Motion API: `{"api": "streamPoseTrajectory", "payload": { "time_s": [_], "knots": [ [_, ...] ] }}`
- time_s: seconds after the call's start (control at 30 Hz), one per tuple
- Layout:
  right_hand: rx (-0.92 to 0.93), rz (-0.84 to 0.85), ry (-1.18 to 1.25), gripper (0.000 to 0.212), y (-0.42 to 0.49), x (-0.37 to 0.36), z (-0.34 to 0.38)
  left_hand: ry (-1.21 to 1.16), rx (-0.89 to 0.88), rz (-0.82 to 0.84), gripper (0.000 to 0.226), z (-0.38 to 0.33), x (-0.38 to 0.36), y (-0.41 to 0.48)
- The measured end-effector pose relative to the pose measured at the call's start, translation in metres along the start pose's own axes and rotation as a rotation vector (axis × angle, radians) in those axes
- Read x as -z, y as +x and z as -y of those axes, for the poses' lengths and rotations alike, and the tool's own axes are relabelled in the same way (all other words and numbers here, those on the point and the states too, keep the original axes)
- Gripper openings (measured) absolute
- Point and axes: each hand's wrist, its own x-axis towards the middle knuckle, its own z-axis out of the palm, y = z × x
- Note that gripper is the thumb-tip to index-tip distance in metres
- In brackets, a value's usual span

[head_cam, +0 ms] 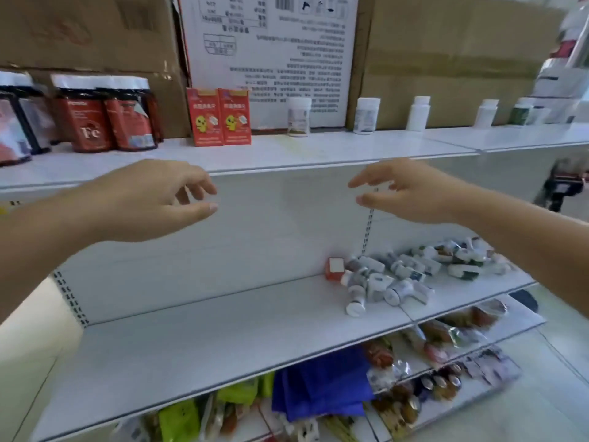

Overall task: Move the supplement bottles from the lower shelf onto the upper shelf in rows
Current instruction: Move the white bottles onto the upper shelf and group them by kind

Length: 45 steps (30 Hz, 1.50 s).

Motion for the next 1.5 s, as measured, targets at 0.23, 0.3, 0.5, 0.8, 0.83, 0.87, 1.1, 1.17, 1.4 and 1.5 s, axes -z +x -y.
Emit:
{"api": "streamPoseTrajectory", "payload": {
  "time_s": [0.23,0.3,0.5,0.8,0.83,0.87,1.1,1.17,1.4,1.5],
  "knots": [
    [-0.167,0.092,-0.031,0.034,-0.056,-0.035,-0.115,-0.075,-0.002,0.192,0.033,-0.062,-0.115,0.049],
    [-0.213,0.127,-0.028,0.035,-0.058,-0.056,-0.142,-0.125,0.016,0.244,0.034,-0.068,-0.152,0.066],
    [-0.314,0.208,0.012,0.041,-0.026,-0.135,-0.211,-0.273,0.114,0.340,0.041,-0.073,-0.264,0.130],
    [-0.389,0.356,-0.068,0.061,0.065,-0.254,-0.325,-0.473,0.408,0.400,0.058,-0.073,-0.420,0.244],
    [-0.361,0.370,-0.087,0.064,0.073,-0.264,-0.334,-0.489,0.424,0.393,0.060,-0.075,-0.434,0.256],
    [-0.330,0.391,-0.104,0.067,0.079,-0.274,-0.341,-0.510,0.452,0.399,0.064,-0.078,-0.446,0.267],
    [-0.235,0.402,-0.044,0.066,0.097,-0.310,-0.370,-0.387,0.536,0.404,0.042,-0.095,-0.494,0.297],
    [-0.325,0.328,0.100,0.070,0.098,-0.296,-0.368,-0.445,0.567,0.343,0.028,-0.087,-0.489,0.294],
    [-0.472,-0.042,0.850,0.053,0.086,-0.227,-0.315,-1.445,0.891,0.347,0.031,-0.064,-0.400,0.238],
    [-0.430,-0.083,1.280,0.041,0.072,-0.194,-0.274,-1.722,0.842,0.327,0.024,-0.073,-0.348,0.199]
  ]
}}
